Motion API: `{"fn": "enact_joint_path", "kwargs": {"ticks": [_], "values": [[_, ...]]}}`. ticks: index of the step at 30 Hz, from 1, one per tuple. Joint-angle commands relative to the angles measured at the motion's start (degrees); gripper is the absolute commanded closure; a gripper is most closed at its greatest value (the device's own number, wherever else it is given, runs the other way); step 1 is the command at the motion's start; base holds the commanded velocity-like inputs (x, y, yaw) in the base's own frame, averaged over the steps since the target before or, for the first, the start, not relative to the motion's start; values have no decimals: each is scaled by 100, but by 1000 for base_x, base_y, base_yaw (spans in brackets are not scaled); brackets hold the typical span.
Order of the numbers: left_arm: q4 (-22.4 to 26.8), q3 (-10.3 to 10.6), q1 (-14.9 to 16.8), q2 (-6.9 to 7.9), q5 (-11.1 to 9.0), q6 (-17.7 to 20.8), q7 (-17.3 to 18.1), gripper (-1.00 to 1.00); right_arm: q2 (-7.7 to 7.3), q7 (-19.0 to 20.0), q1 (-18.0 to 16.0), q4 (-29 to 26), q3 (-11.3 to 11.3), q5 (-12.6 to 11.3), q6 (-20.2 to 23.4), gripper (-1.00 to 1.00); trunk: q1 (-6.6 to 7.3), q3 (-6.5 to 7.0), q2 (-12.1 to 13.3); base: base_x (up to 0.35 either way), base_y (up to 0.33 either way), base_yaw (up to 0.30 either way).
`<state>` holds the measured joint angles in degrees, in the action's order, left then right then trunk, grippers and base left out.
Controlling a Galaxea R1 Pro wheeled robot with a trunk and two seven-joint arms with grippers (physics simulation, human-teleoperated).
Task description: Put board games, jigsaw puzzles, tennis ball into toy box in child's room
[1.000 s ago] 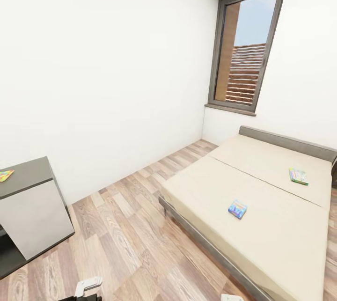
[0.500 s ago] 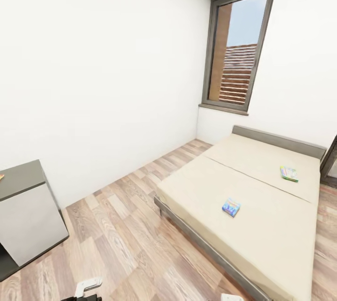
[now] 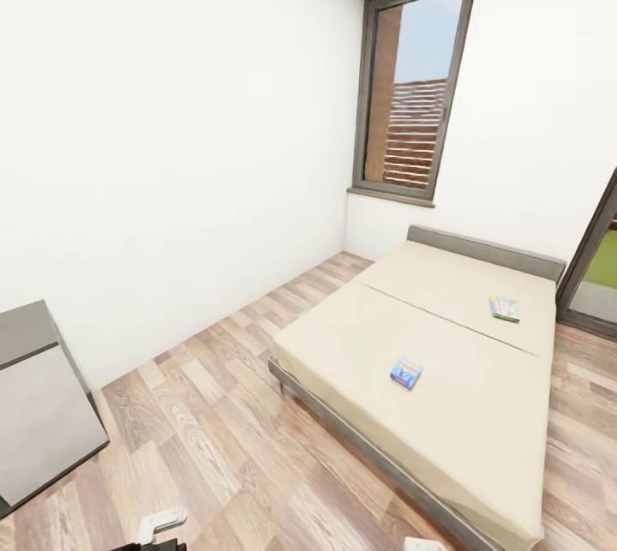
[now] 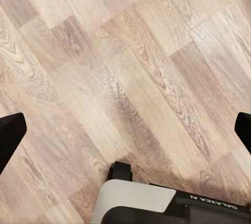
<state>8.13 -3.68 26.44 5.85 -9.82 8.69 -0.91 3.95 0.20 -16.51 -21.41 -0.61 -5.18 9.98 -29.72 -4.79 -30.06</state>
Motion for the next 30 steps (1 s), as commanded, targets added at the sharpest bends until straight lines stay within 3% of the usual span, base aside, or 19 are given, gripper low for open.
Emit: {"fn": "enact_joint_path", "kwargs": {"ticks": [1, 8, 11, 12, 14, 15, 18, 22, 30], "values": [[14, -37, 1, 0, -29, 41, -6, -100, 1, 10, -2, -14, -7, -54, 30, -100, 20, 6, 32, 0, 0, -14], [84, -72, 29, 8, -29, 257, 148, -100, 1, 36, -19, -206, -37, -59, 100, -100, 174, 128, 313, 0, 0, -5], [381, -72, 141, 28, -25, 964, 417, -100, 1, 40, -25, -679, -47, -65, 338, -100, 240, 182, 433, 0, 0, 0], [691, -72, 242, 43, -23, 1498, 575, -100, 1, 43, -26, -965, -52, -67, 555, -100, 262, 200, 473, 0, 0, 0], [1112, -73, 326, 57, -22, 2067, 741, -100, 1, 49, -30, -1274, -61, -75, 815, -100, 306, 236, 553, 0, 0, 0], [1604, -76, 380, 70, -23, 2610, 904, -100, 1, 53, -33, -1624, -71, -97, 1090, -100, 328, 254, 594, 0, 0, 0], [2337, -76, 427, 80, -18, 3301, 1108, -100, 1, 56, -29, -2204, -91, -169, 1501, -100, 394, 307, 714, 0, 0, 0], [2443, -38, 476, -51, -29, 3164, 1044, -100, 107, 63, -160, -2128, -108, -162, 1366, -100, 394, 308, 714, 0, 0, 0], [2522, -23, 476, -102, -16, 2981, 1041, -100, 83, 60, -244, -2132, -107, -165, 1191, -100, 394, 308, 714, 0, 0, 0]]}}
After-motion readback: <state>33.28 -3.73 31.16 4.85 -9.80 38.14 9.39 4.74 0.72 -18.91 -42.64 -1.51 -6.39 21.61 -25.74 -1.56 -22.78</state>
